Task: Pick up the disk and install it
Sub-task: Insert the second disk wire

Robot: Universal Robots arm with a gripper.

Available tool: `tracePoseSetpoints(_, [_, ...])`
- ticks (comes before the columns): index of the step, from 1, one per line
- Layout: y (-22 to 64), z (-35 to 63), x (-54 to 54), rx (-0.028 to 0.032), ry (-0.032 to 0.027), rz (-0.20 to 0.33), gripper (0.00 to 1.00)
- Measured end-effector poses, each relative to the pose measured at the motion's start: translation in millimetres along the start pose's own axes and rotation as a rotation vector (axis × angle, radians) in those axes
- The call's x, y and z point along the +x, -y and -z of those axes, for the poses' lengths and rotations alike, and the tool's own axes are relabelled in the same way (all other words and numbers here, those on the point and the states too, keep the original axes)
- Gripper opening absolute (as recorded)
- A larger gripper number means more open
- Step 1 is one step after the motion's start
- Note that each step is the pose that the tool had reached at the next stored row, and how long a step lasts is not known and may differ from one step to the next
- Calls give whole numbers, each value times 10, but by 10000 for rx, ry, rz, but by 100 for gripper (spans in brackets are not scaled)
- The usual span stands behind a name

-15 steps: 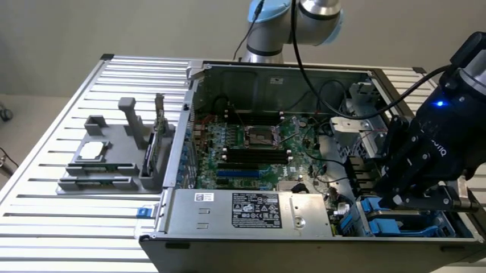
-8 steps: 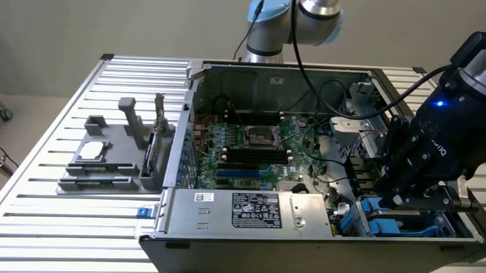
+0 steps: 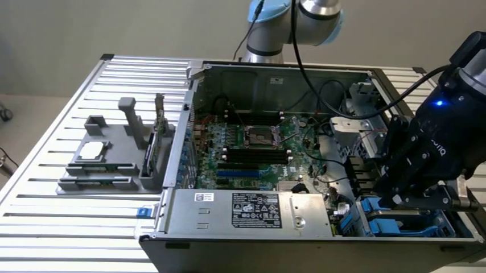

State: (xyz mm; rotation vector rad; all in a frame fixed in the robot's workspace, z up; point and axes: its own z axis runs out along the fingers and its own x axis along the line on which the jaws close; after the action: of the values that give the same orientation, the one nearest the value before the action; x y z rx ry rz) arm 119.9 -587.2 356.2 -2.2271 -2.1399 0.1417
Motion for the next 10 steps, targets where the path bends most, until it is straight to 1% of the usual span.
tracePoseSetpoints(3, [6, 4, 112, 0, -2, 1, 31])
tracePoseSetpoints(5, [10, 13, 199, -1, 15, -1, 31])
tracePoseSetpoints(8, [0, 42, 280, -4, 67, -7, 31])
tracePoseSetpoints(10, [-18, 63, 312, -7, 115, -12, 31])
